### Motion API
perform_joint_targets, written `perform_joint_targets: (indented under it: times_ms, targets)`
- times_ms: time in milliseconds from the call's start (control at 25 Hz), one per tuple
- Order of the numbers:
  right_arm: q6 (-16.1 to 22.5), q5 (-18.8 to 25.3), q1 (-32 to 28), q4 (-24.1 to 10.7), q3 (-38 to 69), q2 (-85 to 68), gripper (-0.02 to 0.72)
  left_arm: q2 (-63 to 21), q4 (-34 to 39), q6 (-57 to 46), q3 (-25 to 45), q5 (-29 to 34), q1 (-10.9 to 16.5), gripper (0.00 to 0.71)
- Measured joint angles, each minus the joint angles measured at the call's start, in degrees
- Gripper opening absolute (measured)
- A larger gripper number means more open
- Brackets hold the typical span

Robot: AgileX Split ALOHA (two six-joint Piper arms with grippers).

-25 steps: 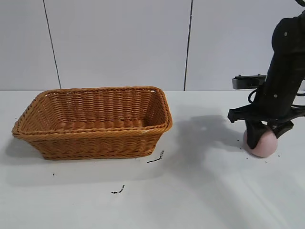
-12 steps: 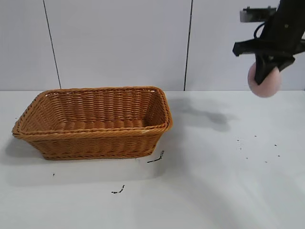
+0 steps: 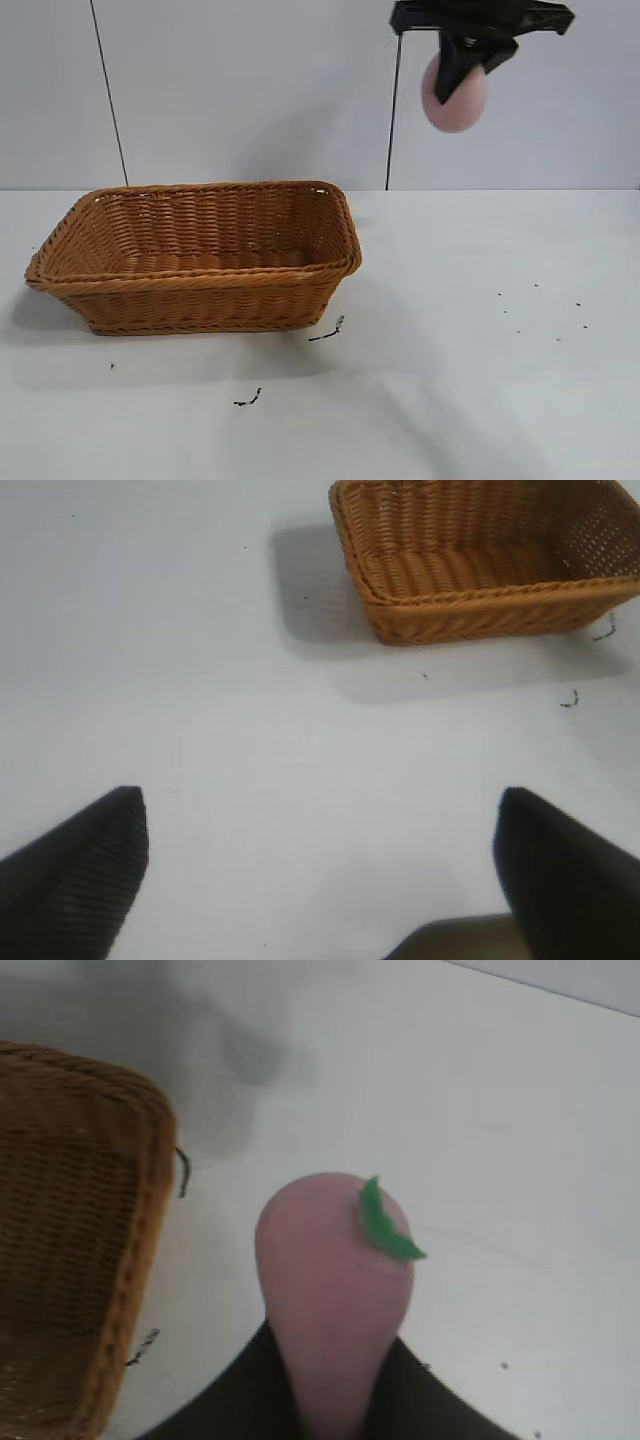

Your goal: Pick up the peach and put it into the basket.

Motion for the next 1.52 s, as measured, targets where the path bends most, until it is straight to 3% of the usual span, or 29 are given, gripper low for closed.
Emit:
perform_joint_targets:
  times_ms: [280,520,600,680,760,880,1240,1520]
  targets:
    - [-0.48,-9.29,6.74,-1.22,-0.28,8.86,0.037,0.0,0.0,0.0,0.0,0.0,0.0,0.692]
    - [-0.48,-12.26,6.66,-2.81,-0.28,14.0,0.061,0.0,0.0,0.0,0.0,0.0,0.0,0.692]
    - [-0.48,-12.33,6.66,-2.74,-0.28,14.26,0.143,0.0,0.0,0.0,0.0,0.0,0.0,0.692]
    - [-0.48,-12.35,6.66,-2.74,-0.28,14.05,0.319,0.0,0.0,0.0,0.0,0.0,0.0,0.692]
    - [-0.48,-12.3,6.66,-2.79,-0.28,13.73,0.542,0.0,0.0,0.0,0.0,0.0,0.0,0.692]
    - [-0.48,-11.92,6.66,-2.79,-0.28,12.31,0.659,0.0,0.0,0.0,0.0,0.0,0.0,0.692]
    - [-0.3,-7.81,5.44,-2.61,-5.43,6.04,0.689,0.0,0.0,0.0,0.0,0.0,0.0,0.692]
    - [-0.3,-3.78,-4.13,-2.61,-9.6,5.13,0.689,0.0,0.0,0.0,0.0,0.0,0.0,0.692]
